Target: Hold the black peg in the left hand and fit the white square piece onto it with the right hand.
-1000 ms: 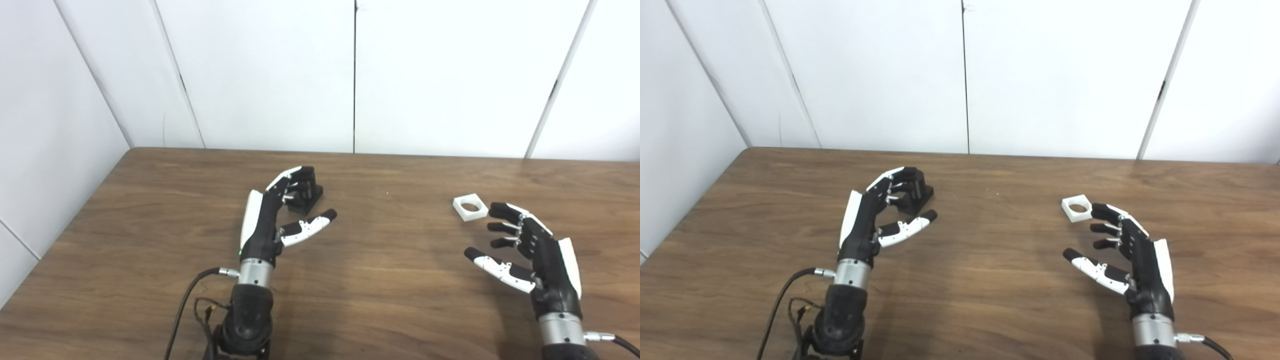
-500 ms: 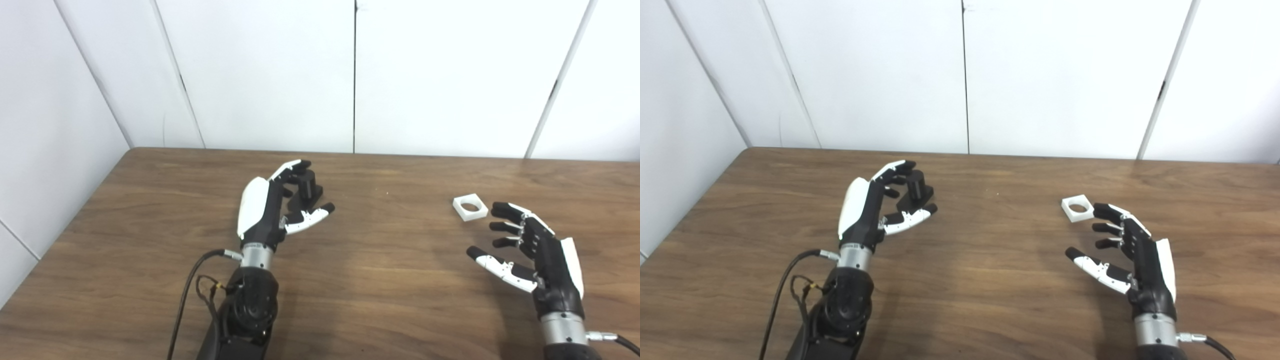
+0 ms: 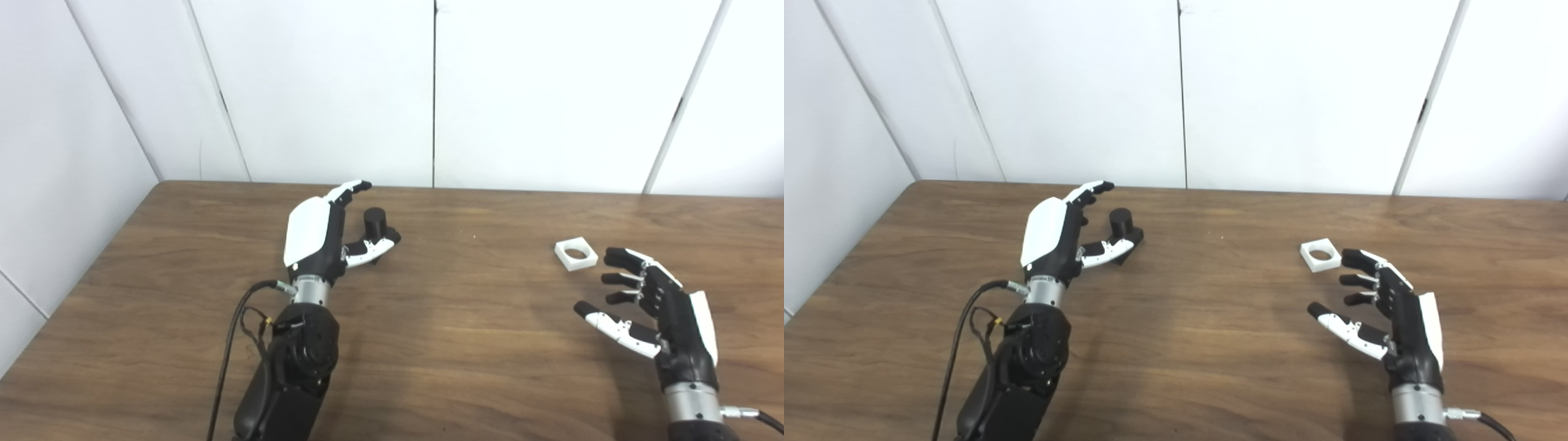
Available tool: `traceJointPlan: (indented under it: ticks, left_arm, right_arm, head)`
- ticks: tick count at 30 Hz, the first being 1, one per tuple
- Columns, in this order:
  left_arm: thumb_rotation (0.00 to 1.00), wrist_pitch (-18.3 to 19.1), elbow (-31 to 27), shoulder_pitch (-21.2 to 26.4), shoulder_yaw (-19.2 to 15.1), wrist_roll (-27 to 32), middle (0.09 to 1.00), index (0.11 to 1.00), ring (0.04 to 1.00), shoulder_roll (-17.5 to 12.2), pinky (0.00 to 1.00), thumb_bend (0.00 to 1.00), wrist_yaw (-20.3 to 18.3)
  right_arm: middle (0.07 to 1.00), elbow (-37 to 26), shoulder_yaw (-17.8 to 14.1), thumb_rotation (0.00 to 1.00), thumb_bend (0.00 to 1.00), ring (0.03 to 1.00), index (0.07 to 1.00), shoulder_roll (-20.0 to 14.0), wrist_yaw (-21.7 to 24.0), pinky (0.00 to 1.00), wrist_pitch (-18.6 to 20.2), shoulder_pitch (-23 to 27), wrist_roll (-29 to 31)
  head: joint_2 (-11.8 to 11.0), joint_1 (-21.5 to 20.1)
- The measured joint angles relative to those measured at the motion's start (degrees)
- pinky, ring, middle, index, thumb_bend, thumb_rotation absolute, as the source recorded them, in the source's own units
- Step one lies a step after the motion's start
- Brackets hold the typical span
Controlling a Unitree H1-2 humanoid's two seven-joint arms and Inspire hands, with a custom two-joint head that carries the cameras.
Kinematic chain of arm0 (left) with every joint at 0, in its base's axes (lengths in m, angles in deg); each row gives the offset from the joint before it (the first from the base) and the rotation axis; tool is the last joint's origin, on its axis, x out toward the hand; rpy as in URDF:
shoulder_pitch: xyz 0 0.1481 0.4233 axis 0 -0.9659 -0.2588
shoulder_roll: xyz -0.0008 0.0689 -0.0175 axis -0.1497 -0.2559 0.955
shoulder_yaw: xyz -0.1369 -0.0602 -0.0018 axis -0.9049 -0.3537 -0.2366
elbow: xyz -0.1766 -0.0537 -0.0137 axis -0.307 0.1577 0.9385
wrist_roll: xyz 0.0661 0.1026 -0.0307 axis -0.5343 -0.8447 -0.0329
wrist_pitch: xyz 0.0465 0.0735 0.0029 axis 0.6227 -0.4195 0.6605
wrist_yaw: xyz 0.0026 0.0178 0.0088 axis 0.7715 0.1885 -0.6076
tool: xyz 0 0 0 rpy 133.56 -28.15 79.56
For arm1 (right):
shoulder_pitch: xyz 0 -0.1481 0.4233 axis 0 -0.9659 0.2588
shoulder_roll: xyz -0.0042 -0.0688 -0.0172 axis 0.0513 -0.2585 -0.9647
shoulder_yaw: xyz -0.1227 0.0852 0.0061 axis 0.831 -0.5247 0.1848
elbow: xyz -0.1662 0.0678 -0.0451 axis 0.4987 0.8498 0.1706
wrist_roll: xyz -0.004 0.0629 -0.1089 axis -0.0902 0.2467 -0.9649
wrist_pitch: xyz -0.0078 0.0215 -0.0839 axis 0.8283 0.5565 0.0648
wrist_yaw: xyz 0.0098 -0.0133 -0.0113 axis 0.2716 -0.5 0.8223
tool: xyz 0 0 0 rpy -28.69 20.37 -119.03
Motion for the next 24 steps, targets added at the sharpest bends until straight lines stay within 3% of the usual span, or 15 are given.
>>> traceJointPlan:
  ticks: [4, 13, 24]
  left_arm:
    - [0.41, 2.22, 1.97, 1.16, 0.60, -2.19, 0.918, 0.772, 0.920, -0.18, 0.80, 0.77, 1.30]
    - [0.51, 8.55, 7.17, 2.97, 2.78, -5.62, 0.994, 0.799, 0.973, -0.16, 0.84, 0.85, 2.42]
    - [0.57, 13.27, 11.59, 5.13, 4.84, -5.98, 1.000, 0.776, 1.000, -0.20, 0.88, 0.90, 2.43]
  right_arm:
    - [0.744, -0.30, 0.04, 0.00, 0.57, 0.679, 0.730, 0.05, 0.00, 0.54, 0.01, -0.01, -0.35]
    - [0.748, -1.06, 0.08, 0.04, 0.58, 0.664, 0.734, 0.30, 0.00, 0.52, 0.01, -0.17, -0.29]
    - [0.741, -0.91, 0.21, 0.05, 0.58, 0.645, 0.732, 0.32, -0.05, 0.51, -0.14, -0.55, -0.27]
  head:
    - [0.09, -0.26]
    - [0.53, -0.70]
    - [0.79, -0.97]
